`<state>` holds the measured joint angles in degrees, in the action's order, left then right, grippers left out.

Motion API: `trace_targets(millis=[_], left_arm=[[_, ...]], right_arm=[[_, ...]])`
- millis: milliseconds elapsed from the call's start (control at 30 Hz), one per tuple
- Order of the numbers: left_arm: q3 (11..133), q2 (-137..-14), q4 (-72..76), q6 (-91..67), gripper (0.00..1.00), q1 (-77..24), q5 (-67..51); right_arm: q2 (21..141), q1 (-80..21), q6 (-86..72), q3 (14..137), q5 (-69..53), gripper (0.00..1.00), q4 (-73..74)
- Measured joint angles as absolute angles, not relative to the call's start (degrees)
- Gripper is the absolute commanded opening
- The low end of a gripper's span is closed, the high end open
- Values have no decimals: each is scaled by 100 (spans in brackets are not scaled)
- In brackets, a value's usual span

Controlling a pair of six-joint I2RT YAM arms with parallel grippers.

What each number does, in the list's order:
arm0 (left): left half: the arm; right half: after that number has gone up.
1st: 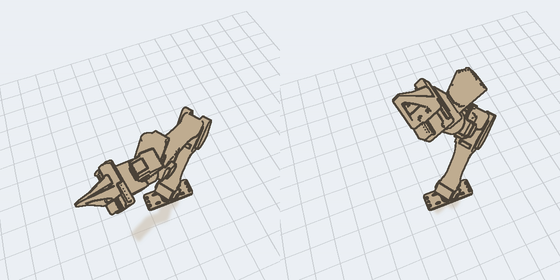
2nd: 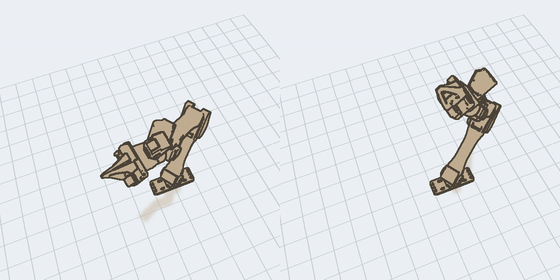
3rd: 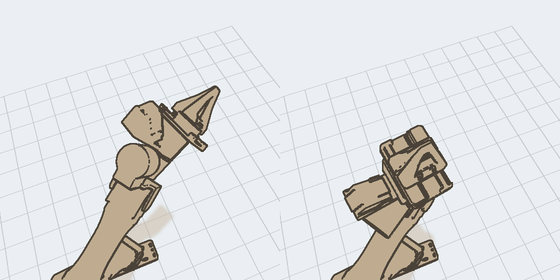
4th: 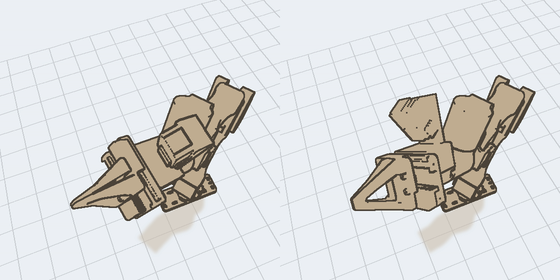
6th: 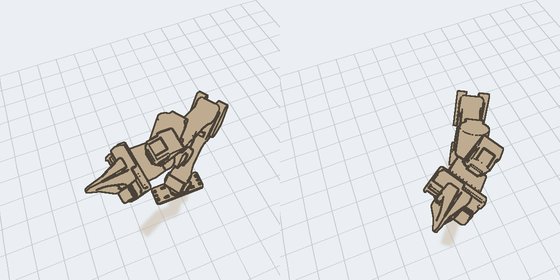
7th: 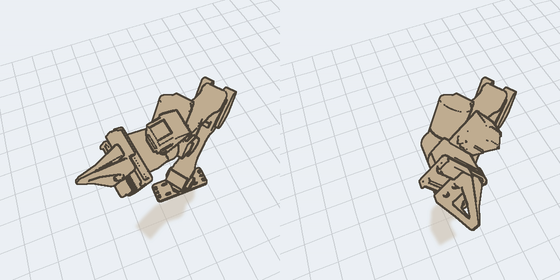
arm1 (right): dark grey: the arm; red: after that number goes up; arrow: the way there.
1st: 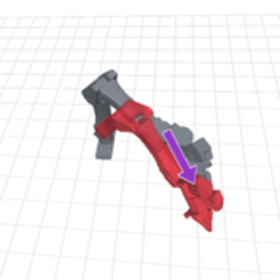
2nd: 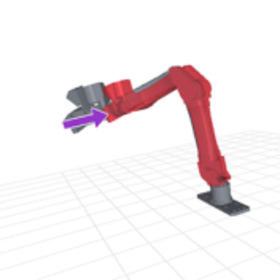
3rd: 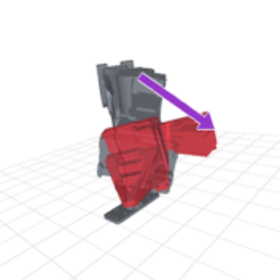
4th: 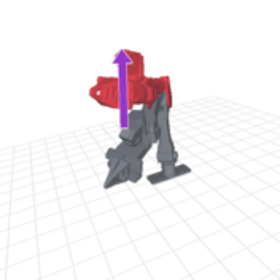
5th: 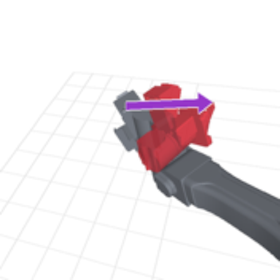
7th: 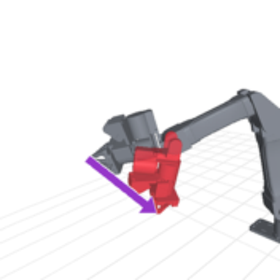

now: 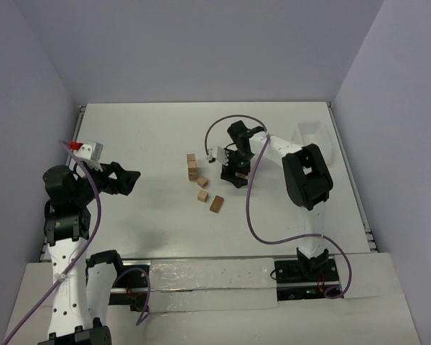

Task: Build the wood block tower

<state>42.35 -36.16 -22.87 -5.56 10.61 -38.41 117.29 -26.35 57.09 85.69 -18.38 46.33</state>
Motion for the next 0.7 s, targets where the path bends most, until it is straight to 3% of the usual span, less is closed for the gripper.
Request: trace_targets(millis=[233,367,567,700], left_arm=[[4236,-3583,-2285,-571,99,1061,-3841],[4235,-3567,-2266,-587,99,1061,-3846],[4235,-3547,-2240,-600,99,1060,-3848],[4235,-3538,-2203,-623,99,1061,-3853]], right_arm=[[11356,-2368,5694,8598,-2044,100,4730],[11161,-2068,5528,8707,-2198,98,4880],[10842,-1508,5341,8508,-2279,79,4886],[10753,-1234,5317,8301,-2187,53,4871]])
